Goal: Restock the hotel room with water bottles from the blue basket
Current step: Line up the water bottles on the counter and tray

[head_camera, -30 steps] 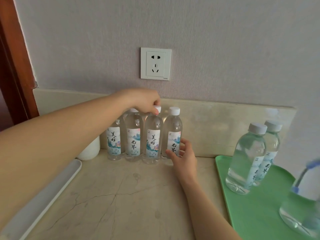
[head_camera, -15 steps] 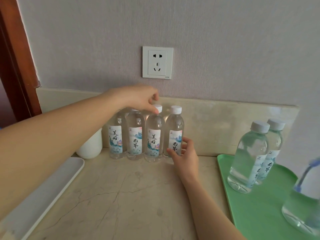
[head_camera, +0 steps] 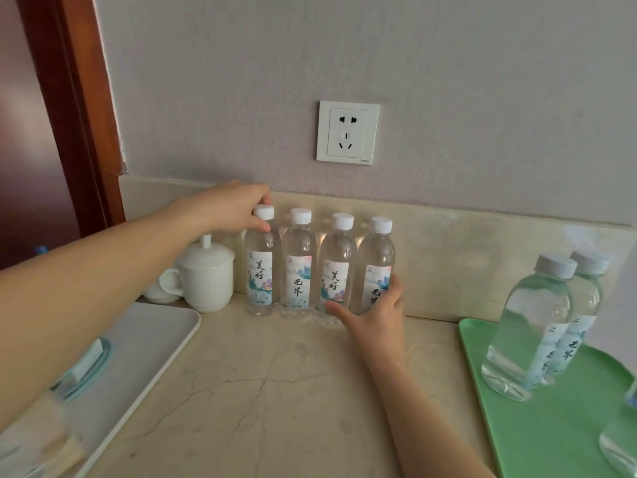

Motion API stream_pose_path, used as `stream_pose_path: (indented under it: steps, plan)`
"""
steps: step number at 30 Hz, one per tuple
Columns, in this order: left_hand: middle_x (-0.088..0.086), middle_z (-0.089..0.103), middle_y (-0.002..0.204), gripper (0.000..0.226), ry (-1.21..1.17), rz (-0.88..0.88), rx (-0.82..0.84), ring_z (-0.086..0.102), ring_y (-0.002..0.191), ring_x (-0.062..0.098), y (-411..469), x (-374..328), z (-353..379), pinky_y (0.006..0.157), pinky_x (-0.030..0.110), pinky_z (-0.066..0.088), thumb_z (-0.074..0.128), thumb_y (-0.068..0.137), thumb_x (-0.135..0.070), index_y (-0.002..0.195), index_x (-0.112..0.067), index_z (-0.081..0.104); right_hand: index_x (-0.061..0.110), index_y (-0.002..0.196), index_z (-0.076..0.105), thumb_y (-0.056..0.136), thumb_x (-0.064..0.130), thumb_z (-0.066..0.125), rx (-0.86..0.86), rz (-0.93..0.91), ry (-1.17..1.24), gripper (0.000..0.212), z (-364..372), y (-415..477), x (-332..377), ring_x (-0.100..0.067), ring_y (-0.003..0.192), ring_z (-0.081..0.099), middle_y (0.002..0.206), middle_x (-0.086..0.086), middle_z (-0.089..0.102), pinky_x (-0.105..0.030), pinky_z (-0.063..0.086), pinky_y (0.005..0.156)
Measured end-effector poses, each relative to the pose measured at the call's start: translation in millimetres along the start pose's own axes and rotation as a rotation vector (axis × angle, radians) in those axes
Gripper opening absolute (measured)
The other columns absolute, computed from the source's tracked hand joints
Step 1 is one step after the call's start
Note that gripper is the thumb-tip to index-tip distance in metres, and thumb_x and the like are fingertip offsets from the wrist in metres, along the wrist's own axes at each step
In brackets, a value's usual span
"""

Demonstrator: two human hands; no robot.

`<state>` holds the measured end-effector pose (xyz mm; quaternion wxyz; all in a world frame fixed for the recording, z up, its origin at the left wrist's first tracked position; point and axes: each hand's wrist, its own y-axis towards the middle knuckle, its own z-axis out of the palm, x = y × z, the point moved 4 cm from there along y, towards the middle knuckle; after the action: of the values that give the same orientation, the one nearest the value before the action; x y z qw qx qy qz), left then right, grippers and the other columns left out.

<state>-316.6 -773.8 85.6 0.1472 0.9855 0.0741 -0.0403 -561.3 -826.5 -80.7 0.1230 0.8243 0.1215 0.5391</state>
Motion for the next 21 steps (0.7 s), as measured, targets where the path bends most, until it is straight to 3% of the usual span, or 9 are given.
stream_pose_path:
  steps: [6, 14, 17, 21]
  plan:
    - [0.009, 0.062, 0.100, 0.033, -0.199, -0.045, -0.009, 0.068, 0.082, 0.028, 0, -1, 8, 0.080, 0.046, 0.055, 0.072, 0.087, -0.023, 0.109, -0.014, 0.049, 0.024, 0.152, 0.008, 0.061, 0.056, 0.085, -0.035, 0.046, -0.109, 0.123, 4, -5, 9, -0.031, 0.134, 0.038, 0.143, -0.010, 0.038, -0.050, 0.040, 0.105]
    - [0.008, 0.062, 0.100, 0.031, -0.313, -0.072, -0.081, 0.067, 0.087, 0.030, -8, -1, 16, 0.081, 0.046, 0.056, 0.069, 0.090, -0.025, 0.112, -0.013, 0.049, 0.022, 0.152, 0.009, 0.063, 0.053, 0.086, -0.051, 0.039, -0.109, 0.122, 6, -2, 8, -0.031, 0.135, 0.036, 0.143, -0.011, 0.039, -0.051, 0.039, 0.105]
    - [0.012, 0.060, 0.117, 0.040, -0.082, -0.036, -0.077, 0.059, 0.101, 0.028, -8, -4, 12, 0.084, 0.039, 0.049, 0.065, 0.092, -0.034, 0.120, -0.012, 0.047, 0.022, 0.152, 0.009, 0.062, 0.053, 0.087, -0.045, 0.031, -0.094, 0.124, 6, -2, 7, -0.030, 0.136, 0.034, 0.144, -0.010, 0.037, -0.051, 0.038, 0.106]
    - [0.015, 0.040, 0.129, 0.058, 0.194, 0.030, -0.120, 0.036, 0.121, 0.033, -8, -21, 7, 0.095, 0.040, 0.036, 0.060, 0.091, -0.043, 0.136, -0.013, 0.040, 0.022, 0.153, 0.009, 0.063, 0.051, 0.086, -0.029, 0.000, -0.062, 0.122, 3, -1, 4, -0.028, 0.136, 0.033, 0.143, -0.009, 0.037, -0.049, 0.037, 0.108]
